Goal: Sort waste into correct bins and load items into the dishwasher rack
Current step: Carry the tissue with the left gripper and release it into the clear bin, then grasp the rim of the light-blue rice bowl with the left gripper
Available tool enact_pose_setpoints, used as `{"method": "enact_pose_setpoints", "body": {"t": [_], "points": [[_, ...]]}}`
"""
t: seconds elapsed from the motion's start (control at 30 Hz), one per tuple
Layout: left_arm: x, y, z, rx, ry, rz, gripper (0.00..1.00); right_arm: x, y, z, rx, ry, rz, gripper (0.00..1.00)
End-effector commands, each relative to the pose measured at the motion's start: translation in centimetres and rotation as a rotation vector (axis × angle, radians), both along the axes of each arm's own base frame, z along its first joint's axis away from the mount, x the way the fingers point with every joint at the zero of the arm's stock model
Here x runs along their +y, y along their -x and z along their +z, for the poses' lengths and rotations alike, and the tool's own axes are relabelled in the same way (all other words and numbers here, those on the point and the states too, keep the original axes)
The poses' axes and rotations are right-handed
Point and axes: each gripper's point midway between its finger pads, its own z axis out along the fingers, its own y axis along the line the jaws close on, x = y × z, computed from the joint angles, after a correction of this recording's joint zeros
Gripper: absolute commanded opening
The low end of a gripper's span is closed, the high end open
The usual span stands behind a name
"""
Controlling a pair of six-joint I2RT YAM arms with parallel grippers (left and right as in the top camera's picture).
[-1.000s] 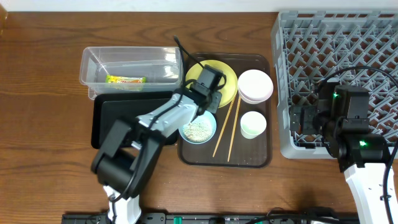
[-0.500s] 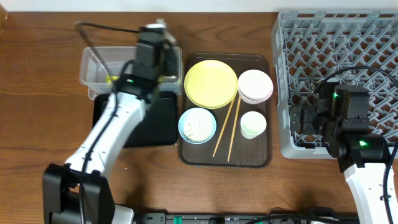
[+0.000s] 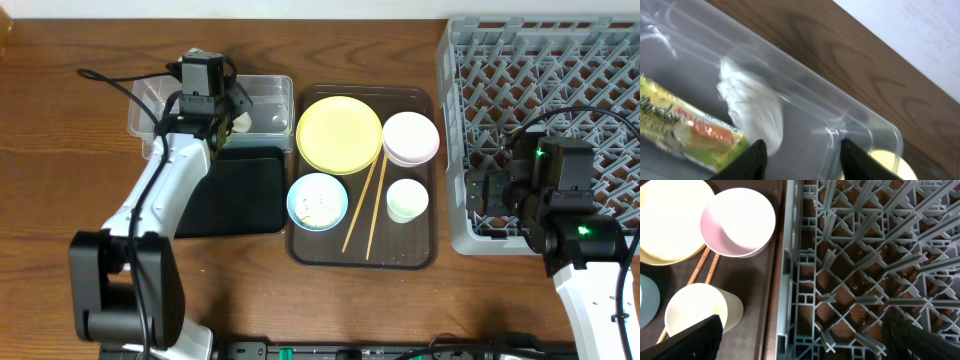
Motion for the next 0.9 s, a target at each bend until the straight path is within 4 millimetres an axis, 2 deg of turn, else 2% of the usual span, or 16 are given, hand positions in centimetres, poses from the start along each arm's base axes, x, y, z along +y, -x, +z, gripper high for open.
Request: {"method": "enact_pose_setpoints", "body": {"t": [0.0, 0.1, 0.17, 0.2, 0.3, 0.37, 0.43, 0.6, 0.73, 0.87], "points": [[-1.1, 1.8, 3.8, -0.035, 0.019, -0.024, 0.53, 0.5, -0.3, 0.7, -0.018, 0.0, 0.025, 0.99], [-3.3, 5.3, 4.2, 0.045, -0.021, -0.116, 0.58, 0.5, -0.3, 0.7, -0.018, 0.0, 0.025, 0.99], [-5.3, 8.0, 3.7, 0.119, -0.04, -0.181, 0.7, 0.5, -0.3, 0.7, -0.018, 0.001, 0.025, 0.99], [-6.3, 8.9, 3.4, 0.146, -0.046, -0.211, 0.8, 0.5, -0.3, 0.8, -0.019, 0.0, 0.025, 0.99], [-9.5, 11.8, 2.2, 0.236, -0.049, -0.318, 0.84, 0.5, -0.3, 0.8, -0.019, 0.001, 0.025, 0.99], [-11.6, 13.0, 1.7, 0.261, -0.025, -0.386, 0.79, 0.5, -0.3, 0.8, -0.018, 0.0, 0.025, 0.99], [-13.0, 13.6, 1.2, 0.267, -0.031, -0.423, 0.73, 0.5, -0.3, 0.7, -0.018, 0.001, 0.025, 0.99], [-15.4, 13.7, -1.0, 0.277, -0.135, -0.465, 0.73, 0.5, -0.3, 0.7, -0.018, 0.0, 0.025, 0.99], [-17.9, 13.9, -3.8, 0.314, -0.161, -0.526, 0.71, 0.5, -0.3, 0.7, -0.018, 0.0, 0.025, 0.99], [-19.3, 14.4, -7.0, 0.373, -0.189, -0.561, 0.67, 0.5, -0.3, 0.7, -0.018, 0.0, 0.025, 0.99]]}}
